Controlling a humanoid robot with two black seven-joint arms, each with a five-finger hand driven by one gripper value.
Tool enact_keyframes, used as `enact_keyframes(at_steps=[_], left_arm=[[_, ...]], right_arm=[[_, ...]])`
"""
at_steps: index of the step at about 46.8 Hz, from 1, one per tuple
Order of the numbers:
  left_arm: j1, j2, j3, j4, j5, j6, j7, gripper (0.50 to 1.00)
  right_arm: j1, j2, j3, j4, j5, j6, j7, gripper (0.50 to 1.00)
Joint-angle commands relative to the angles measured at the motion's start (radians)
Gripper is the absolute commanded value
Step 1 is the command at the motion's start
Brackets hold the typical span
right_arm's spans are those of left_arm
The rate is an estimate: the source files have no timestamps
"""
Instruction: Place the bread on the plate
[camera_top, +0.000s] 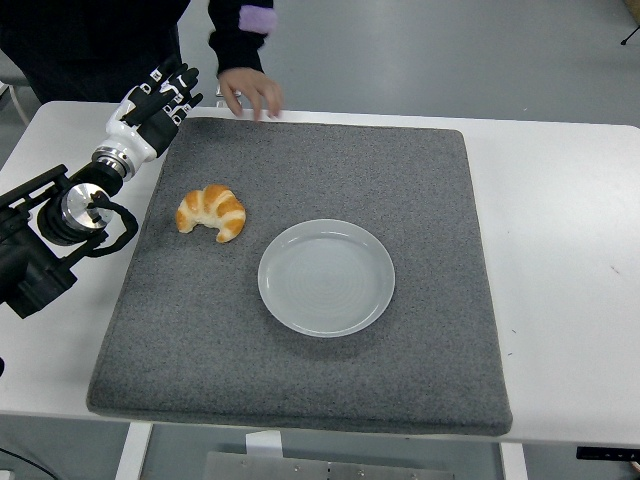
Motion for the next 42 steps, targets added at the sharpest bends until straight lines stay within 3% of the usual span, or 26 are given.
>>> enact_keyframes(at_steps=[1,19,33,42], left_arm=[[0.001,0.0,0.002,0.0,0.002,0.0,-0.001,0.999],[-0.007,0.002,0.014,0.0,0.081,-0.001,-0.025,0.999],[-0.015,0.014,0.017,-0.001,0.458,-0.003,-0.026,0.999],[-0.026,0.024,0.028,-0.005,0.701,-0.037,-0.015,0.996]], right_arm=[[0.0,0.0,0.001,0.0,0.0,0.0,0.0,0.93],[0.0,0.0,-0.001,0.0,0.0,0.0,0.0,0.93],[0.0,0.0,-0.001,0.0,0.0,0.0,0.0,0.93],[0.0,0.0,0.001,0.0,0.0,0.0,0.0,0.932]])
